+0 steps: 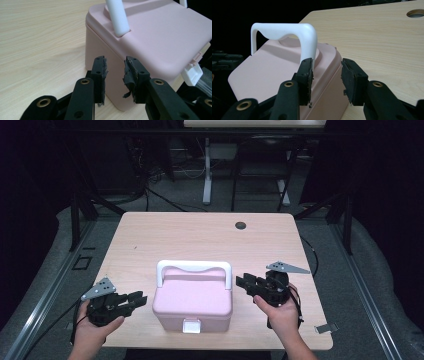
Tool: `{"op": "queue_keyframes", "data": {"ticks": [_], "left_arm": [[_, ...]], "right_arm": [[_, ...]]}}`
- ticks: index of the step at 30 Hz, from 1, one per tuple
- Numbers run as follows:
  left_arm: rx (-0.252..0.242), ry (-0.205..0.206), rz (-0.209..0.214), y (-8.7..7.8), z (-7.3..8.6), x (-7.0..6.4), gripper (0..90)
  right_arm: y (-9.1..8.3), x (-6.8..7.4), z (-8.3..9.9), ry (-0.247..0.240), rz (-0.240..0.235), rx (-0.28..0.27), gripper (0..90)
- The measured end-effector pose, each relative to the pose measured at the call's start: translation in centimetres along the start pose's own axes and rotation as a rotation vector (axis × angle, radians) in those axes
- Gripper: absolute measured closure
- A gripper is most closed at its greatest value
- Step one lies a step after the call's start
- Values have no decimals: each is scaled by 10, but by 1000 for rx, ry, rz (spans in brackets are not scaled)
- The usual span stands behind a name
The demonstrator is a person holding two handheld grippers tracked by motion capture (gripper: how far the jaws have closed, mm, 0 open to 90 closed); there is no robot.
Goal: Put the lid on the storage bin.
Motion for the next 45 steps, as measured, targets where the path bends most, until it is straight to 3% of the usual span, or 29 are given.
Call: {"op": "queue_keyframes", "data": {"ticks": [32,45], "left_arm": [[-11,-78,-70,26,-17,38,669],[-1,-123,-96,40,-15,58,668]], "right_arm": [[3,-28,16,58,77,-8,599],[5,-42,25,70,123,6,600]]}}
Point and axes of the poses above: each handheld gripper's, and its own axes: y roughly forward along the jaws, z roughly out of its underside, x roughly to its left, the point moved 1 cm from there along y, roughly forward along the jaws, and after that the axes turned 5 degrees about -y, right-handed, at the moved point
